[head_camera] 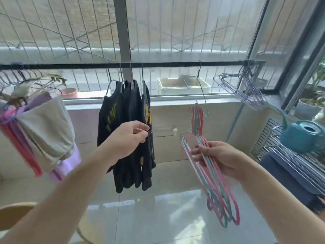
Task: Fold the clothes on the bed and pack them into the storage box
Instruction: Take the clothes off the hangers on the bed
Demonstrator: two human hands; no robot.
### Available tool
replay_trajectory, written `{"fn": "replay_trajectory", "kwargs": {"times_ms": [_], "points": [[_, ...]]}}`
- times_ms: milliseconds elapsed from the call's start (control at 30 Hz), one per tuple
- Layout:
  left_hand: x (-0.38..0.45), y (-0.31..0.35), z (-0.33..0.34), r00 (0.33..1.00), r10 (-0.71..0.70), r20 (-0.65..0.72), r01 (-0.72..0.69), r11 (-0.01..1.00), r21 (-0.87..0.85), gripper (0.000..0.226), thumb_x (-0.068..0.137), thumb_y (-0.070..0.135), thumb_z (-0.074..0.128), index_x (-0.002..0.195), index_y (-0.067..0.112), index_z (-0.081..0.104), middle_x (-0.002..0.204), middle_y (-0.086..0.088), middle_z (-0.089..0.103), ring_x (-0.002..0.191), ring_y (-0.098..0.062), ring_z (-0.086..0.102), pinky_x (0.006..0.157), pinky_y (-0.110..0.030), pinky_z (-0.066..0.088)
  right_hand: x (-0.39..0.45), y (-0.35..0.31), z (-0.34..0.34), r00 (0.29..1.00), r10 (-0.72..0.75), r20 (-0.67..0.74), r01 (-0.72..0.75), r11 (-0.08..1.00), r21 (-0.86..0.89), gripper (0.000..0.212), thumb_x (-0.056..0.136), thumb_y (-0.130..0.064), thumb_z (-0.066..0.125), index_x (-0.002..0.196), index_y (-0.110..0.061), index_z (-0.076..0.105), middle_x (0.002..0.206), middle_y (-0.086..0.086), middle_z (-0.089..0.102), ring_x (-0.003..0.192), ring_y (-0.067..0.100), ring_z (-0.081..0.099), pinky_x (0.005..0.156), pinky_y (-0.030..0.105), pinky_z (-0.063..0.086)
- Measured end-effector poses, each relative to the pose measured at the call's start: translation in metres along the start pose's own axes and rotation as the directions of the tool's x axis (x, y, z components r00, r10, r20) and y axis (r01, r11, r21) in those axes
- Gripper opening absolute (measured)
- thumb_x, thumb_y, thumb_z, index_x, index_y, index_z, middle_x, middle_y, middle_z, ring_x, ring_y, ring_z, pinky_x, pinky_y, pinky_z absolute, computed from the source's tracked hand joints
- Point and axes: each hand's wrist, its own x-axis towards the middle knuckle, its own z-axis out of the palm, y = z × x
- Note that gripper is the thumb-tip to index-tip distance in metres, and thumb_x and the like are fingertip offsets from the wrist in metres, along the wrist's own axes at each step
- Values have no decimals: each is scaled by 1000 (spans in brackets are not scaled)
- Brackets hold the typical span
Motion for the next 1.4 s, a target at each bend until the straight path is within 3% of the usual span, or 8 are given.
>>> {"fn": "replay_trajectory", "kwargs": {"times_ms": [133,267,367,500,633,800,1100,1400], "points": [[87,-5,-1,999,-35,0,35,999,25,15,102,31,57,113,38,65,102,16,70,101,-7,67,99,-41,54,95,-70,-16,999,-35,10,34,999,14,24,95,-2,54,116,11,55,94,16,74,67,17,70,65,28,61],[166,-6,5,994,-56,-98,60,998,33,15,101,29,59,110,39,65,105,19,66,104,-8,63,100,-37,52,186,-140,-27,994,-91,67,92,996,-18,37,88,-9,60,120,8,54,92,12,76,70,15,71,65,24,60],[215,-1,10,985,-60,-164,71,996,60,16,103,27,58,114,37,63,105,23,62,102,-3,59,82,-17,45,243,-190,-34,984,-128,121,130,992,-4,47,79,-12,63,120,9,54,94,13,75,71,15,70,62,24,58],[262,-3,13,968,-121,-220,133,990,43,21,103,28,57,121,35,64,116,18,63,112,-5,57,73,-10,36,306,-232,-45,977,-118,178,111,993,49,27,95,-5,55,118,9,54,92,14,73,64,14,69,57,22,57],[284,-9,15,961,-160,-223,169,985,19,22,103,29,56,122,37,63,117,20,60,115,-3,54,76,-10,38,346,-237,-53,979,-81,186,64,993,96,21,101,-3,47,117,9,53,92,13,69,62,13,66,56,21,57],[299,-17,11,958,-190,-217,189,982,-23,25,102,28,57,124,35,64,119,17,60,117,-3,53,89,-21,39,369,-219,-58,989,-87,119,94,994,-50,23,101,-4,49,119,8,55,95,12,72,66,16,69,64,27,59],[308,-35,12,971,-172,-168,170,985,-26,22,102,30,58,122,40,61,117,20,58,101,3,54,81,-17,42,368,-200,-61,995,-61,73,64,997,-44,26,99,-4,54,122,8,54,89,12,68,67,19,68,65,30,60],[321,-48,11,978,-152,-141,140,986,-89,54,101,17,61,147,35,42,141,13,52,126,-12,53,97,-25,46,362,-197,-62,995,-95,-13,93,990,-109,25,95,5,57,119,8,54,104,24,64,71,23,70,62,30,60]]}}
